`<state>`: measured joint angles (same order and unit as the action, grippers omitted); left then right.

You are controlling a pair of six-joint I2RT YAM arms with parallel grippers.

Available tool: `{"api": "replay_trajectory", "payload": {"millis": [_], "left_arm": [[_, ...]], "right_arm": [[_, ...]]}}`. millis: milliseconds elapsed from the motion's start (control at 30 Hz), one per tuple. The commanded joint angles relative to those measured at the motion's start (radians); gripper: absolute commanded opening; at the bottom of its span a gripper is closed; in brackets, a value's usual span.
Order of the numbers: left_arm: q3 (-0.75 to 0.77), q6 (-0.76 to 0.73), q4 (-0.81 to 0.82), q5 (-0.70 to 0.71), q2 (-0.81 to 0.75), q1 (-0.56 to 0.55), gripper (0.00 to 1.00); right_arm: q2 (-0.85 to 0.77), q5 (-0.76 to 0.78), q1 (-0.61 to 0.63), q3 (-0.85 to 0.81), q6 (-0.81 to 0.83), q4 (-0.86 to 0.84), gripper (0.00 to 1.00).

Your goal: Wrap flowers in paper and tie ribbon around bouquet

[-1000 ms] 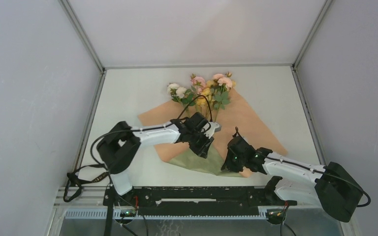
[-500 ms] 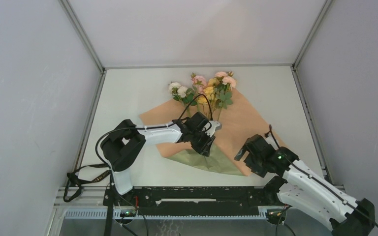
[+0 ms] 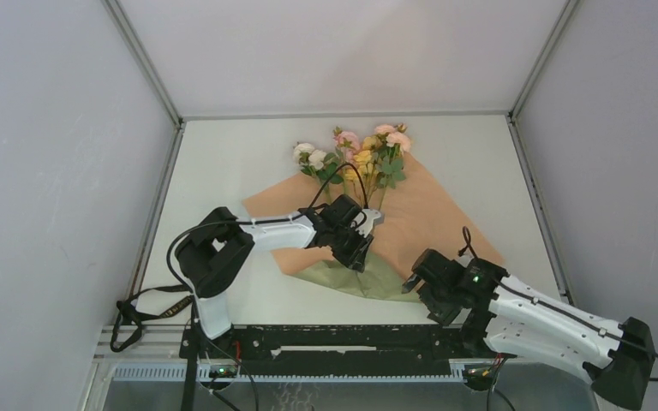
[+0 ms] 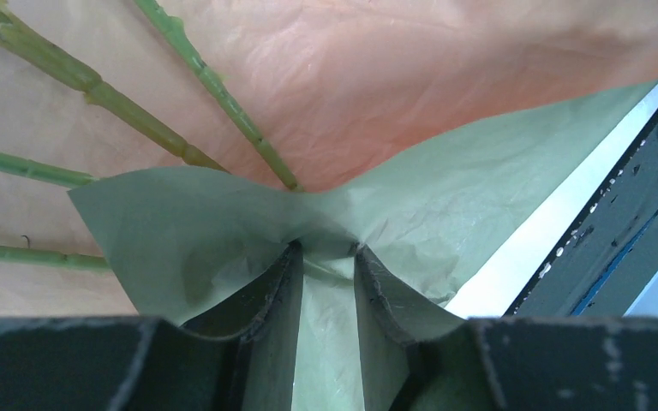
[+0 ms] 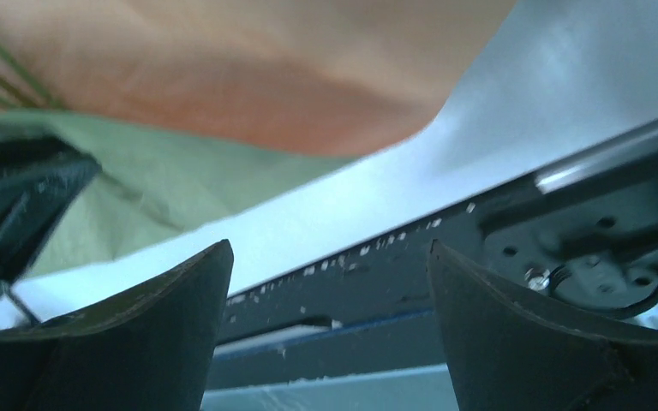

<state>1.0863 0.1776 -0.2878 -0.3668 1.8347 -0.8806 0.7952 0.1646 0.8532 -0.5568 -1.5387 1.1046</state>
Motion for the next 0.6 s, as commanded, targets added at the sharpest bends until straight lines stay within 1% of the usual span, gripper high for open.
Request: {"api": "replay_trajectory", "payload": {"millis": [0, 67, 133, 233, 400, 467, 567], "left_arm": [[-0.030, 0.013, 0.025, 0.013, 0.017, 0.011, 0.34], [-0.034, 0.014, 0.026, 0.013, 0.011, 0.010, 0.34], [-0.040, 0.013, 0.027, 0.016, 0.006, 0.011, 0.34], [-0.047, 0.011, 0.027, 0.016, 0.001, 0.011, 0.34], [-0.045, 0.013, 0.026, 0.013, -0.004, 0.011, 0.34], [-0.043, 0.015, 0.025, 0.013, -0.006, 0.011, 0.35], [-0.038, 0.014, 0.023, 0.013, -0.012, 0.012, 0.35]], "right_arm": [[0.028, -0.002, 0.180, -0.032, -0.330, -0.057, 0.90], [0.109, -0.014, 0.192, -0.032, -0.349, -0.136, 0.88], [0.180, -0.008, 0.182, -0.032, -0.360, -0.167, 0.86], [0.242, 0.025, 0.144, -0.032, -0.317, -0.223, 0.82], [0.333, 0.066, 0.095, -0.011, -0.279, -0.261, 0.78], [0.353, 0.070, 0.093, 0.007, -0.277, -0.293, 0.72], [0.367, 0.070, 0.102, 0.022, -0.285, -0.306, 0.59]]}}
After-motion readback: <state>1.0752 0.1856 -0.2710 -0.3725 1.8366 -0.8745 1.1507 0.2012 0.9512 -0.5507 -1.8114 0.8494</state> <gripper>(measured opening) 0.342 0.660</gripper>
